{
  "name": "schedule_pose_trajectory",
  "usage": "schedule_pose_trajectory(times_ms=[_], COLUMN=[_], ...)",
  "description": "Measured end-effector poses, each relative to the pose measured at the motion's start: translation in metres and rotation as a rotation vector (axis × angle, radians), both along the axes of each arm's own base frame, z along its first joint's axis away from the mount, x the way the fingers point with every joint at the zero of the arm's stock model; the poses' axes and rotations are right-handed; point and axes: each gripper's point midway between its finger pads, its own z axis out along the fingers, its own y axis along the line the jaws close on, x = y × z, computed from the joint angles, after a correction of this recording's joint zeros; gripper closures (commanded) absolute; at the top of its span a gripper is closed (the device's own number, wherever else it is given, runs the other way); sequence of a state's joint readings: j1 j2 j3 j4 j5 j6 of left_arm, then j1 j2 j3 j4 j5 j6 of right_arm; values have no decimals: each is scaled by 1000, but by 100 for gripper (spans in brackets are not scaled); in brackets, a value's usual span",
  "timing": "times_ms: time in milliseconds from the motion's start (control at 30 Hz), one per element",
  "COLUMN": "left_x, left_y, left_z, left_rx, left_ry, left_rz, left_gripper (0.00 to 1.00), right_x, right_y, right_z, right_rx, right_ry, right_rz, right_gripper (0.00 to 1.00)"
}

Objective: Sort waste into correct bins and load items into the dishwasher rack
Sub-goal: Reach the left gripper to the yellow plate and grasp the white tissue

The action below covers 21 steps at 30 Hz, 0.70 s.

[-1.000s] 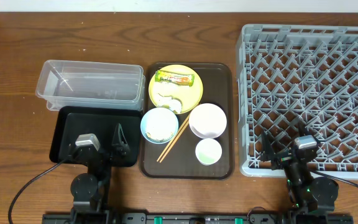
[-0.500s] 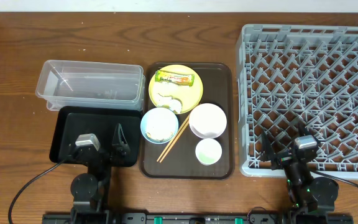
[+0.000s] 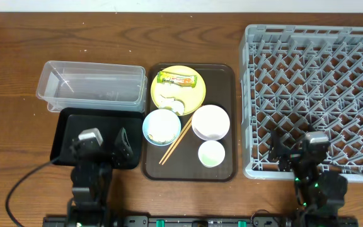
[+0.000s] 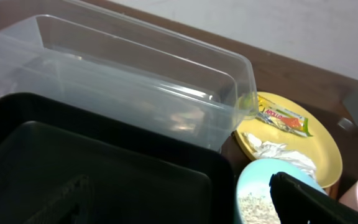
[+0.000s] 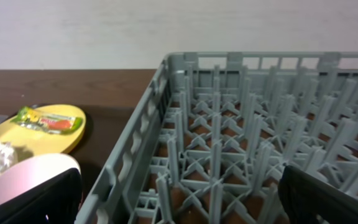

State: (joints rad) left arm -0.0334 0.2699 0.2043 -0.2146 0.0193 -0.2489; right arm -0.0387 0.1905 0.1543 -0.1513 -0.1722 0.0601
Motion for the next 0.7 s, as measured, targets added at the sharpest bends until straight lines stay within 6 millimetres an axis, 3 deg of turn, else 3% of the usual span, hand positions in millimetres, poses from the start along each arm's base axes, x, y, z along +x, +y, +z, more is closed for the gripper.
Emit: schedule_pose_trajectory(times_ms=[233, 533, 700], left_x=[7, 13, 30], left_y=[0, -2, -5], left_z=[36, 62, 71], left_rx=[4, 8, 0], left_ry=[177, 518, 553], left_rz=[1, -5, -17], left_gripper=[7, 7, 7], right_x=[15, 37, 45], right_y=[-6, -7, -3], right_z=[25, 23, 19], right_rx=[0, 8, 24], right_ry=[182, 522, 599], right_rz=[-29, -33, -6], right_gripper=[1, 1, 1])
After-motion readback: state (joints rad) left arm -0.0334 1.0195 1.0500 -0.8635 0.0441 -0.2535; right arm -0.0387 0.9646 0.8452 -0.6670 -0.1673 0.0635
